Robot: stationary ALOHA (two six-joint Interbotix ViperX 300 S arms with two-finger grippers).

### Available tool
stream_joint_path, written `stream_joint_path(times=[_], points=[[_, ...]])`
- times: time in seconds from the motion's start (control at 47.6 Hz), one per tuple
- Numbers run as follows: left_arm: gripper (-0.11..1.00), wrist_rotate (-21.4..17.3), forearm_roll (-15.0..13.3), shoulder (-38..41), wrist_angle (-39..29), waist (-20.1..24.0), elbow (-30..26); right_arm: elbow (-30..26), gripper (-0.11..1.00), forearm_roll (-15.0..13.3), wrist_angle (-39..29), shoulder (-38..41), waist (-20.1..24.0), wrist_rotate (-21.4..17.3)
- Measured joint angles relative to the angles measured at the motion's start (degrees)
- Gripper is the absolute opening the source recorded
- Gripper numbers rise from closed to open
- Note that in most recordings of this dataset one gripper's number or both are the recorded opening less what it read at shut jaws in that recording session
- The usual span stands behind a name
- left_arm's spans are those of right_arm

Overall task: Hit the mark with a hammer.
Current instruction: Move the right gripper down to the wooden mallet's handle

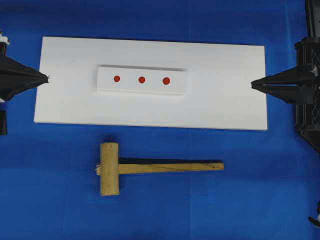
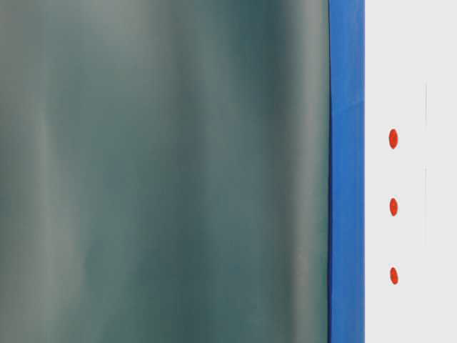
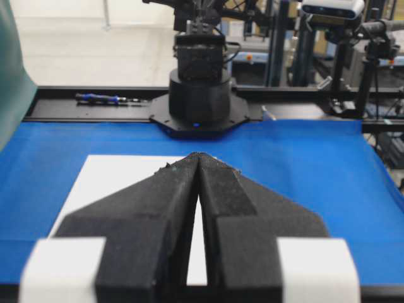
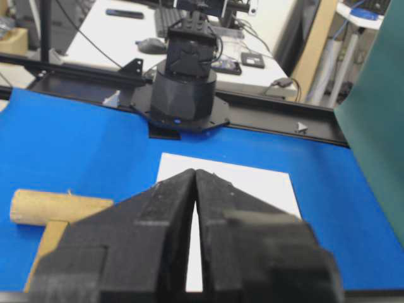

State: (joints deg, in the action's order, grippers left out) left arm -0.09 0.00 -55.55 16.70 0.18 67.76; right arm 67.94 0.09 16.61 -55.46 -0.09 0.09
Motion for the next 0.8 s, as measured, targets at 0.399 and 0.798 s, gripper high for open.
stream_joint_path(times=[0.399,0.798], points=[[0.0,0.35,-0.09,0.35,-1.76,-0.18,0.09,-4.92,-0.06,1.05,-5.89,9.76,5.63,-2.02],[0.0,0.35,-0.26,0.26,-1.85,-0.18,0.79,-12.48,0.63,1.23,-5.54,31.38,8.61,-9.49]])
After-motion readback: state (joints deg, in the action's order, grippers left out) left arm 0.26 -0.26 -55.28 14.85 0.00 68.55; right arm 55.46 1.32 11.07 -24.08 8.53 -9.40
